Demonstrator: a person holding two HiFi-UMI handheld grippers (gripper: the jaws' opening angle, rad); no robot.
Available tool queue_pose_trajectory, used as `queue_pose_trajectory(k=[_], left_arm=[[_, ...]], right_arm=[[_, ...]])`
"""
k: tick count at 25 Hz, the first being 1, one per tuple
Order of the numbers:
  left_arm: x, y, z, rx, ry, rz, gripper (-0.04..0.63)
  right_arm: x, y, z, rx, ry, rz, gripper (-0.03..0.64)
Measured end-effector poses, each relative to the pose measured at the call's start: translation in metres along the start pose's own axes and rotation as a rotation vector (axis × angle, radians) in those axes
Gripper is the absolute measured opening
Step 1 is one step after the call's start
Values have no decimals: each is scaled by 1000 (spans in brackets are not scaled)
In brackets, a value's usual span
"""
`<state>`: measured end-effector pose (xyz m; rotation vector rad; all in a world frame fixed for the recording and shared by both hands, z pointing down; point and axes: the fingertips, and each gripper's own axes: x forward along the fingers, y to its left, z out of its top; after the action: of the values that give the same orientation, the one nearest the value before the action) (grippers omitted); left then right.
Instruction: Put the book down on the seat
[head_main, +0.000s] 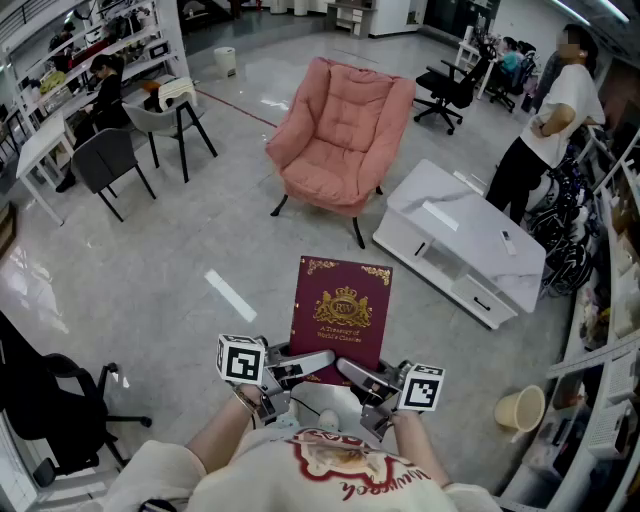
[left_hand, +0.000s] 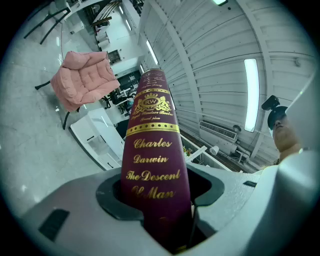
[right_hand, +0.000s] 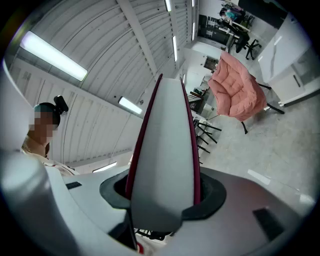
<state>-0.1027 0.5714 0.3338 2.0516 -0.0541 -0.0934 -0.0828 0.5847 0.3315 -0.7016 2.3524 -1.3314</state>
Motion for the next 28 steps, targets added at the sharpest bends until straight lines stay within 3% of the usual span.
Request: queue_pose_trajectory(k=[16,28], left_arm=[[-1,-4,4,4,-7,1,245],[-65,14,31,30,30,-15,245]], right_arm=[[2,3,3,-11,-6,13,219],[70,2,-16,-23,-62,4,219]])
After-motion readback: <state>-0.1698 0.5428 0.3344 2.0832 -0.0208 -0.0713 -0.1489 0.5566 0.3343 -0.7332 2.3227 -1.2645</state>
